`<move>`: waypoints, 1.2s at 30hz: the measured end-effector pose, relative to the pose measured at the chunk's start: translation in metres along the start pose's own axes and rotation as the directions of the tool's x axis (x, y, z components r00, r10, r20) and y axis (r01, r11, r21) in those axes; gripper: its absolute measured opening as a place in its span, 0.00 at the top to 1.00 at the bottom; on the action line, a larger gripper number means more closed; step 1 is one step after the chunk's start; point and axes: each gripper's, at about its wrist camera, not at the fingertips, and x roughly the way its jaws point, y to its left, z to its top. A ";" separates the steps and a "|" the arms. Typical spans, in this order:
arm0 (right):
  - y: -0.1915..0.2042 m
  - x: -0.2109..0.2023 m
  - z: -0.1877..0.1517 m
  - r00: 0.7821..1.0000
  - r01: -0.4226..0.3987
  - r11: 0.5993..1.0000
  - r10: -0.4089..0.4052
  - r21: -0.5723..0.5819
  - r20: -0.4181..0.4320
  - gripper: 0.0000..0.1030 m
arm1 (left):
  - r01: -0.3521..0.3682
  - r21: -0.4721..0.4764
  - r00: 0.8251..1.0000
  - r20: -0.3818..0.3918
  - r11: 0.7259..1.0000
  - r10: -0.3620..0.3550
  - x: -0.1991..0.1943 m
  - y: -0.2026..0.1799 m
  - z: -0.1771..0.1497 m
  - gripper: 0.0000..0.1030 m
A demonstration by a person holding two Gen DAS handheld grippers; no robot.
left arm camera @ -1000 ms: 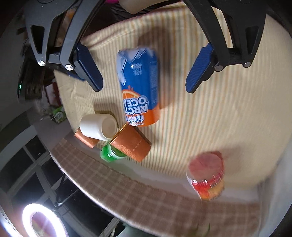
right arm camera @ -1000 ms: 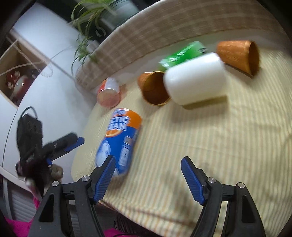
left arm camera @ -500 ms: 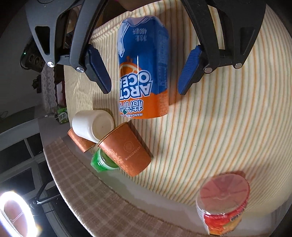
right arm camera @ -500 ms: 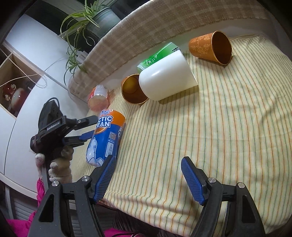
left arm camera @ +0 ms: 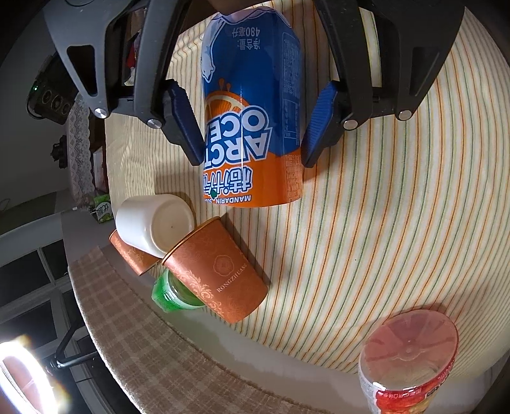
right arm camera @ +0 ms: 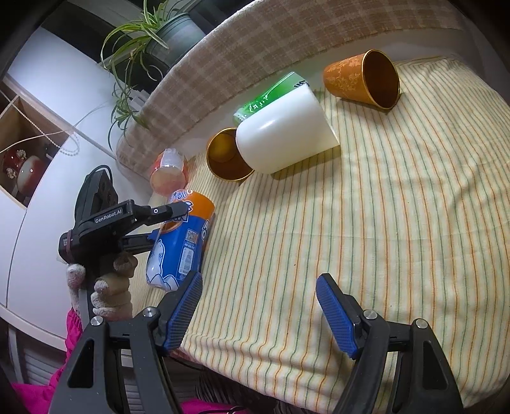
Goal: Flip cup upright
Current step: 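Rotate the cup upright in the left tool while the right tool releases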
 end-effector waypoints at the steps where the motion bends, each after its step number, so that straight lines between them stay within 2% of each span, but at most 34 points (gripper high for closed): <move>1: 0.000 0.000 0.000 1.000 0.000 1.000 0.000 0.000 0.001 0.25 | -0.002 0.005 1.000 0.001 1.000 0.002 0.000 -0.001 0.000 0.39; 8: -0.002 0.000 0.000 1.000 0.003 1.000 -0.003 0.012 0.001 0.25 | -0.007 0.039 1.000 0.026 0.999 0.006 -0.006 -0.010 -0.004 0.40; 20: -0.001 0.002 -0.001 1.000 0.009 1.000 -0.009 0.013 0.002 0.25 | -0.098 0.172 0.983 0.169 0.980 0.069 -0.034 -0.042 -0.021 0.40; 25: 0.001 0.000 0.001 1.000 0.025 1.000 -0.025 -0.006 0.015 0.25 | -0.136 0.210 0.970 0.227 0.968 0.087 -0.045 -0.052 -0.027 0.40; 32: 0.010 -0.007 0.001 0.994 0.092 0.994 -0.088 -0.056 0.060 0.25 | -0.215 0.266 0.940 0.317 0.940 0.125 -0.054 -0.069 -0.037 0.40; 36: 0.013 -0.008 0.001 0.993 0.104 0.992 -0.099 -0.070 0.067 0.25 | -0.253 0.299 0.924 0.358 0.920 0.138 -0.056 -0.079 -0.042 0.40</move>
